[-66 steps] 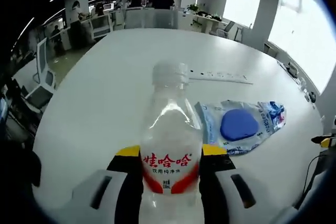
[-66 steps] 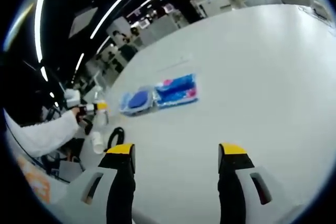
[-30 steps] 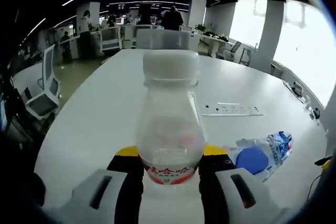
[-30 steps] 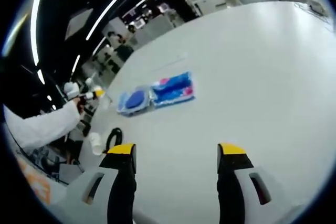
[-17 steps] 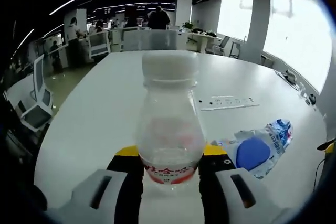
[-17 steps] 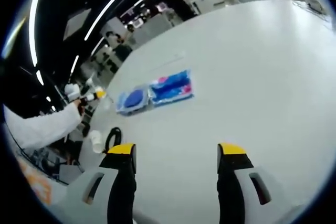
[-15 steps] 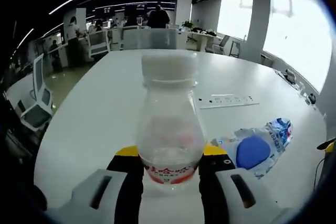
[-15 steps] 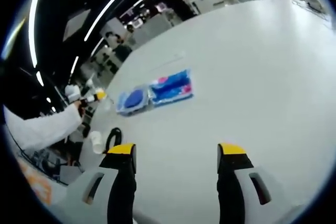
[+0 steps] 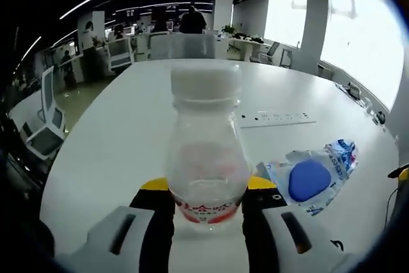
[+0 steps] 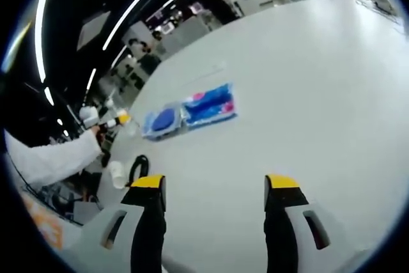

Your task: Arrange the tabletop items into an orderly group along one side of the table until the central work area is clear of visible clutter.

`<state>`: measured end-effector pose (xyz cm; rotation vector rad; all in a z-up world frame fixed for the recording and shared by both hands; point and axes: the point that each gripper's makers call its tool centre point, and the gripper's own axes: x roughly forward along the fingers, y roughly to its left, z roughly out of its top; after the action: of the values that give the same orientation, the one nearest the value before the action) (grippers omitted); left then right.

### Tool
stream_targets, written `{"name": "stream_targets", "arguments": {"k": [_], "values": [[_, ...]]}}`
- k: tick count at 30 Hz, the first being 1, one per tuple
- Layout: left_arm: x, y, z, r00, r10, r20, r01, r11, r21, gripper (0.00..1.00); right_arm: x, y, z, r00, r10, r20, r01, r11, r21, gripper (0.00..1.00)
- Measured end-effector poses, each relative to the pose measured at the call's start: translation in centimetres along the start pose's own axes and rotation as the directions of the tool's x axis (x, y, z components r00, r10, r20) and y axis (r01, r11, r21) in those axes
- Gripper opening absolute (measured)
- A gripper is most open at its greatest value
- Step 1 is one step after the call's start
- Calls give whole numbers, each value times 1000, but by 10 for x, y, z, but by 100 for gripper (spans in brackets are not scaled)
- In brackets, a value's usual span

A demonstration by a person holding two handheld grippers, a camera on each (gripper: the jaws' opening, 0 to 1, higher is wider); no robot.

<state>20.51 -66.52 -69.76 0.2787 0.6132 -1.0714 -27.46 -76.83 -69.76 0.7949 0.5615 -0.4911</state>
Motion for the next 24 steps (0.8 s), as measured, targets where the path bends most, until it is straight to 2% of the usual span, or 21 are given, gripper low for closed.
{"name": "stream_targets", "arguments": {"k": [8,17,20,24], "values": [[-3,1,-4,1000,5,16,-5,1000,-1,40,-2,0,-1,1000,1,0,-1,1000,1,61],[-2,1,-7,1000,9,5,-9,1000,-17,41,-2,2,-1,1000,4,-2,-4,1000,-2,60],[-1,0,-7,1000,9,1,-9,1000,-25,47,-2,3,-4,1000,4,-13,-4,1000,-6,60],[-4,9,0,999,33,24,-31,997,-66,60,-2,5,-5,1000,9,-13,-9,1000,-4,60]]}}
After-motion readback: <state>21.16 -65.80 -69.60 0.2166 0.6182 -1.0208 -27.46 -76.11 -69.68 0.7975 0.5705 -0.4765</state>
